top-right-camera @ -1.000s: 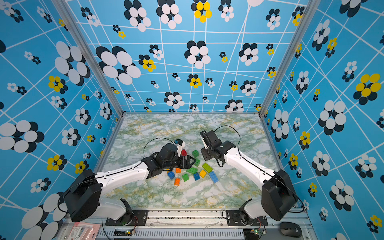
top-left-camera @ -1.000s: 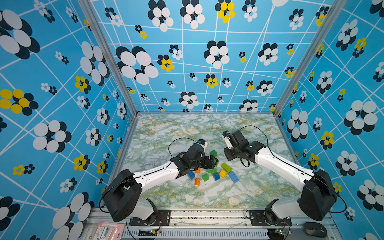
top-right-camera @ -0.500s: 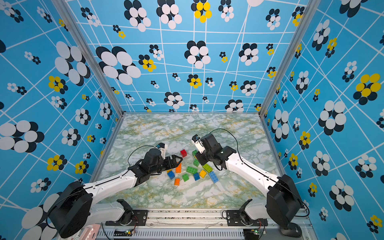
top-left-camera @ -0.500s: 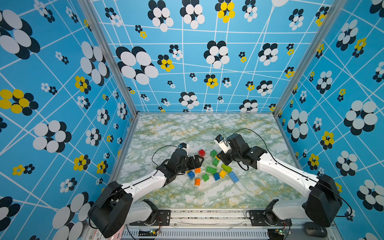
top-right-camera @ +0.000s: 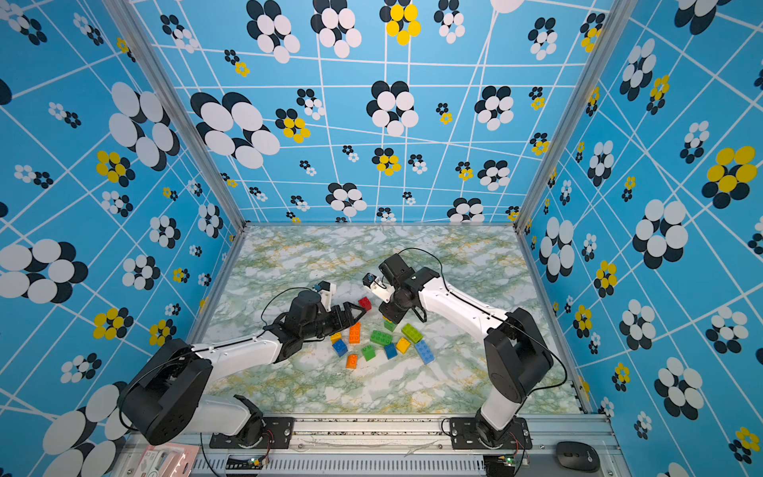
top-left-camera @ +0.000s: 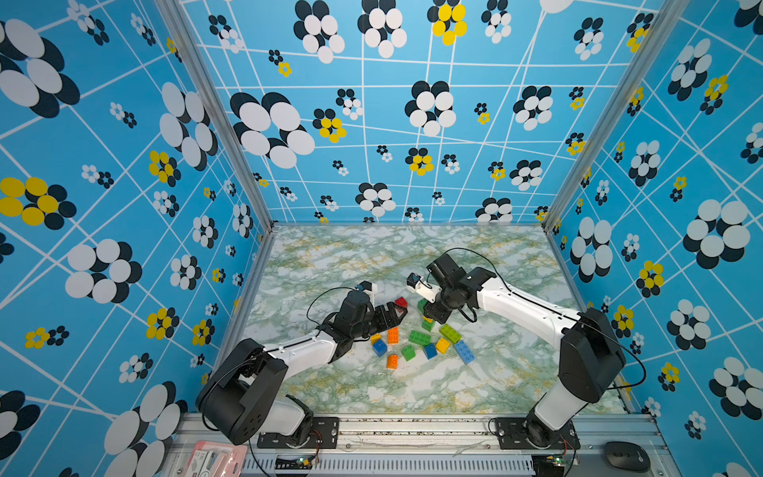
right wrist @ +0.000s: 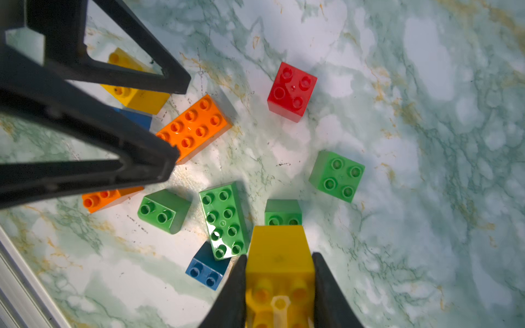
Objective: Assemble a fork with lego
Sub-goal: Assemble the lego brick with the lego brick.
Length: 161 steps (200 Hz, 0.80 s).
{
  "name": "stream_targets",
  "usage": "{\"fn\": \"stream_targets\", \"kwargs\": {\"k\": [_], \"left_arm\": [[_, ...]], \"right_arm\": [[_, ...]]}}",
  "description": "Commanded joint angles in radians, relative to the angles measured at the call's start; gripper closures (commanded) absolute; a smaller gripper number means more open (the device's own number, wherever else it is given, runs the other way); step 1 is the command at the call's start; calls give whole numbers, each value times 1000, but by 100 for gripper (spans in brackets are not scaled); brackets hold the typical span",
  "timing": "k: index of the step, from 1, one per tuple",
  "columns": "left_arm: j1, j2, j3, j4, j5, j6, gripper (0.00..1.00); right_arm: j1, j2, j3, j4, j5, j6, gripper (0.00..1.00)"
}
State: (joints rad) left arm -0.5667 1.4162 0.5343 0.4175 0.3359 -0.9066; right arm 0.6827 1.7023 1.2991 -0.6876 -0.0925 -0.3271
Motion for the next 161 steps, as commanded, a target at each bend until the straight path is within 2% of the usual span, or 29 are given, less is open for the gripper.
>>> {"fn": "stream_targets", "kwargs": {"k": [1,161], "left_arm": [[7,16,20,25,25,1,10],[-18,43,40,-29,9,54,10]], "right_arm": [[6,19,27,-62,-15,-40,100],[-3,118,88,-94,-12,-35,100]]}}
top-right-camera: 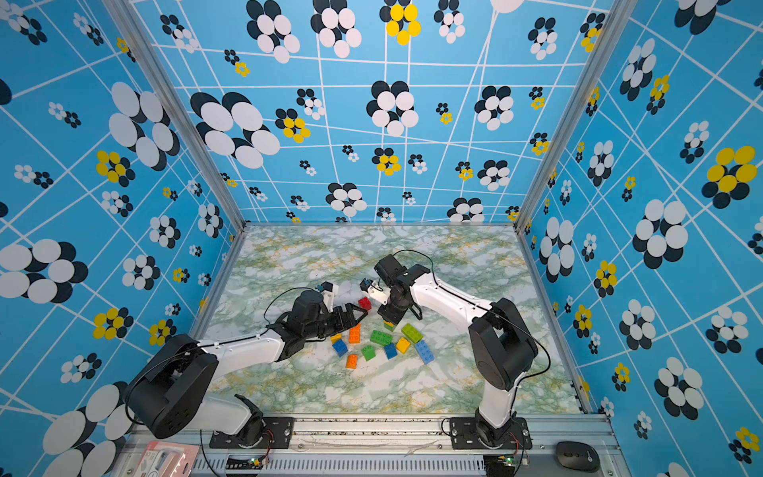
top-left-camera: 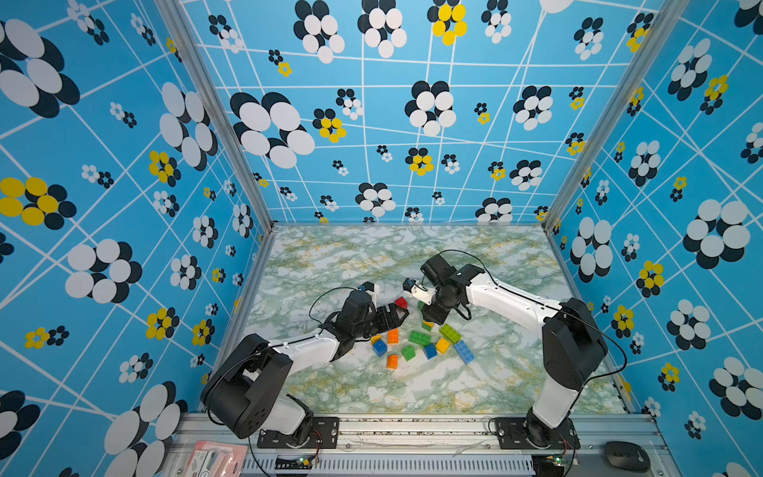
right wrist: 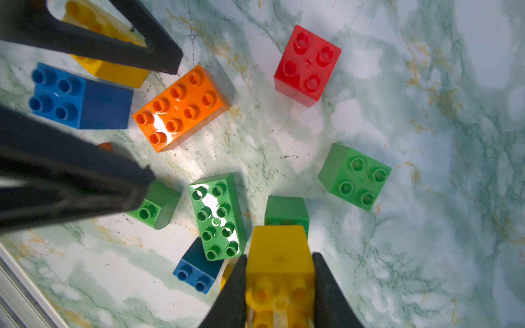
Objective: Assemble a fork with lego
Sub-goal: Assemble the lego brick with the lego brick.
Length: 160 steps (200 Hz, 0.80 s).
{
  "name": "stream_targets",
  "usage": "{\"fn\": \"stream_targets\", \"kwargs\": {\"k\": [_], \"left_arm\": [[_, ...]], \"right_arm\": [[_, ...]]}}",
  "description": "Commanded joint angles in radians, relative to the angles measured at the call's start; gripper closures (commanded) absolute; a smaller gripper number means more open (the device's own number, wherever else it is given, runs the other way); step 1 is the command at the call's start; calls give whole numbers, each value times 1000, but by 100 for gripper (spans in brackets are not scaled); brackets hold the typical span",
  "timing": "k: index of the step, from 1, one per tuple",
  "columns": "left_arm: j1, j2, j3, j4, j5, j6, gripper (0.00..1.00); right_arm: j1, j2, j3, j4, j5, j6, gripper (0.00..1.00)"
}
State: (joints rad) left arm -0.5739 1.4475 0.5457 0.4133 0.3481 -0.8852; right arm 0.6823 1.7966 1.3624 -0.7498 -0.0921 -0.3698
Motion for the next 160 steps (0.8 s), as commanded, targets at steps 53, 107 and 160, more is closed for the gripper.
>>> {"fn": "stream_targets", "kwargs": {"k": [53,107,160], "left_arm": [[-12,3,30,-42,-11,44,10],[-12,-8,21,-50,-15,46,10],[-12,-25,21,-72,-23,58,10]], "right_arm": [[-3,44,29,-49,15,9,100],[-2,54,17,-64,25,11,100],[-4,24,-40,-38,24,29,100]]}}
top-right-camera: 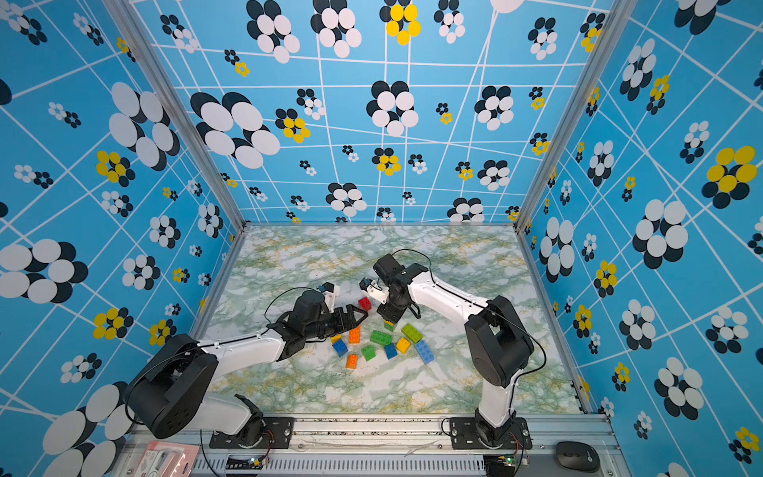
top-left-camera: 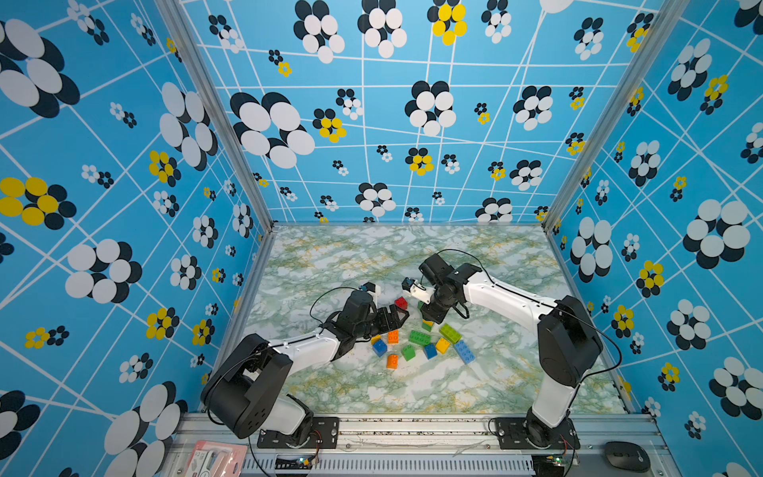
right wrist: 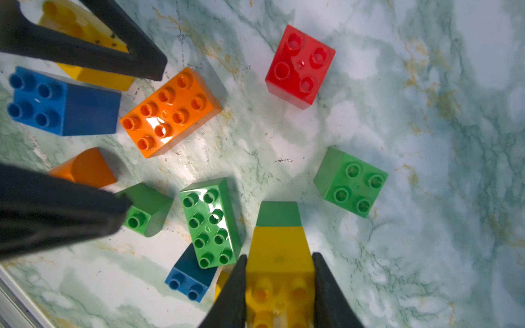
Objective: Assemble a fork with lego
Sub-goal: Assemble the lego brick with the lego brick.
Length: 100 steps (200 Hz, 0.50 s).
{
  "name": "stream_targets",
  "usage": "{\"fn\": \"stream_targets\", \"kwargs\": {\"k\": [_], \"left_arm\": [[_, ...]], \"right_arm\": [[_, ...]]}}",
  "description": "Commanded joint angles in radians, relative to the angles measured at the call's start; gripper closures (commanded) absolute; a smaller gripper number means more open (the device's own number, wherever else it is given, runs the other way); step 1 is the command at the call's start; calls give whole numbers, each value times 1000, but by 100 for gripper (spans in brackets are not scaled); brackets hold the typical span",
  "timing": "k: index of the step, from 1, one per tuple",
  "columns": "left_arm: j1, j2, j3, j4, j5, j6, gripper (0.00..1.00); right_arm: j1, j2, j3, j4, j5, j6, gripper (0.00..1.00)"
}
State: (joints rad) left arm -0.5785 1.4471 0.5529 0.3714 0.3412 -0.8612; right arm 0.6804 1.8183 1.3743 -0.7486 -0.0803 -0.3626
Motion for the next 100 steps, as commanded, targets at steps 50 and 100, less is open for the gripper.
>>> {"fn": "stream_targets", "kwargs": {"k": [50,100], "left_arm": [[-27,-31,34,-69,-32,59,11],[-34,-32,35,-68,-40,53,10]], "right_arm": [[1,-20,-102,-11,-1,40,100],[3,-52,-164,33,19,58,100]]}}
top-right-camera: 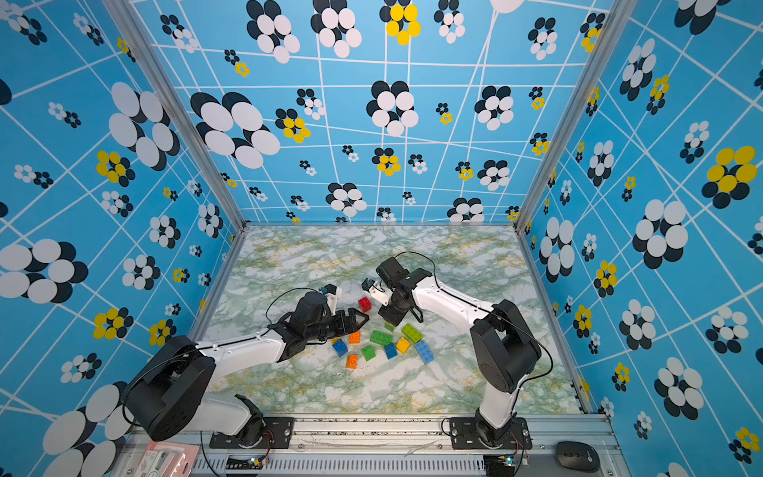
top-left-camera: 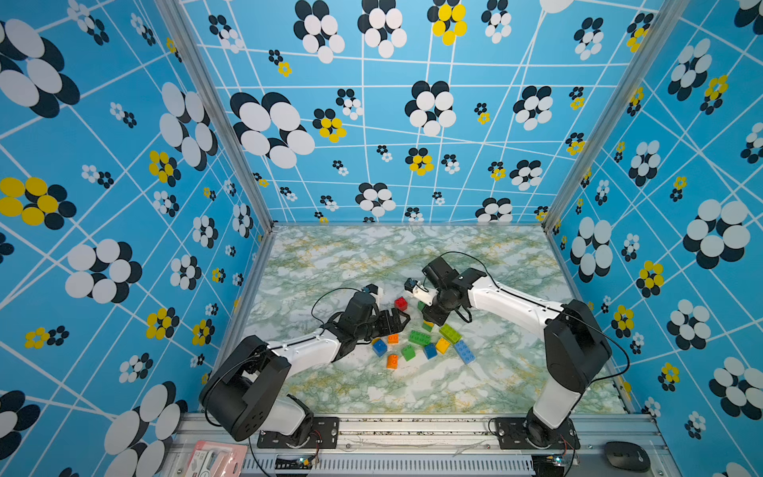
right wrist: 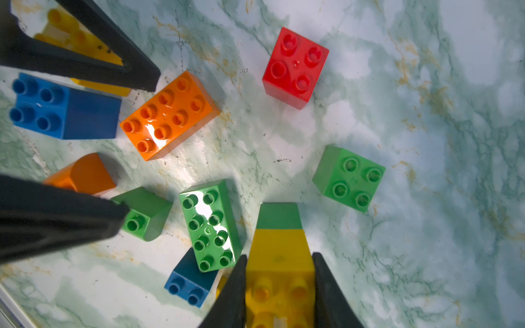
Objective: Assemble a fork with lego
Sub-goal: Assemble the lego brick with the lego brick.
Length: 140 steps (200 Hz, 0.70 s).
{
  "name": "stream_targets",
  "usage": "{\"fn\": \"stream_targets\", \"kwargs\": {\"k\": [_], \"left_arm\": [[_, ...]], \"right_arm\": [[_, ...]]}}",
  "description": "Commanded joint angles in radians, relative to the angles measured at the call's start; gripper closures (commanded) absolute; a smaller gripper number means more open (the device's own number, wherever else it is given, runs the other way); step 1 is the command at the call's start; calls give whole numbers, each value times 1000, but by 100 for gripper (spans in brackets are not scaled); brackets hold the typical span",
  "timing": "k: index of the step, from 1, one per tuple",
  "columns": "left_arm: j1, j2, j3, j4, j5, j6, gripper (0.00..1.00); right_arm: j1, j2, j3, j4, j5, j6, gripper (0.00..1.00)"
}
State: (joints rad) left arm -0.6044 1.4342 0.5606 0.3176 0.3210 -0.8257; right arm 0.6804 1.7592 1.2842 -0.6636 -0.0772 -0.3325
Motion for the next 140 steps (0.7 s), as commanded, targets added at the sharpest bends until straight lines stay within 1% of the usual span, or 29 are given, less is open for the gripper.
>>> {"fn": "stream_targets", "kwargs": {"k": [1,55,98,140], "left_arm": [[-8,-19,27,-14,-20,17,10],[-8,-17,33,-17,-23,16,10],[-6,-15,40,-20,-26,14,10],[-4,-16,40,-26,-29,16,10]], "right_arm": [[4,6,-76,-50,16,29,100],[13,-26,-141,7,34,65,100],[44,-37,-199,76,132,93,100],[44,-34,-236,103,96,130,100]]}}
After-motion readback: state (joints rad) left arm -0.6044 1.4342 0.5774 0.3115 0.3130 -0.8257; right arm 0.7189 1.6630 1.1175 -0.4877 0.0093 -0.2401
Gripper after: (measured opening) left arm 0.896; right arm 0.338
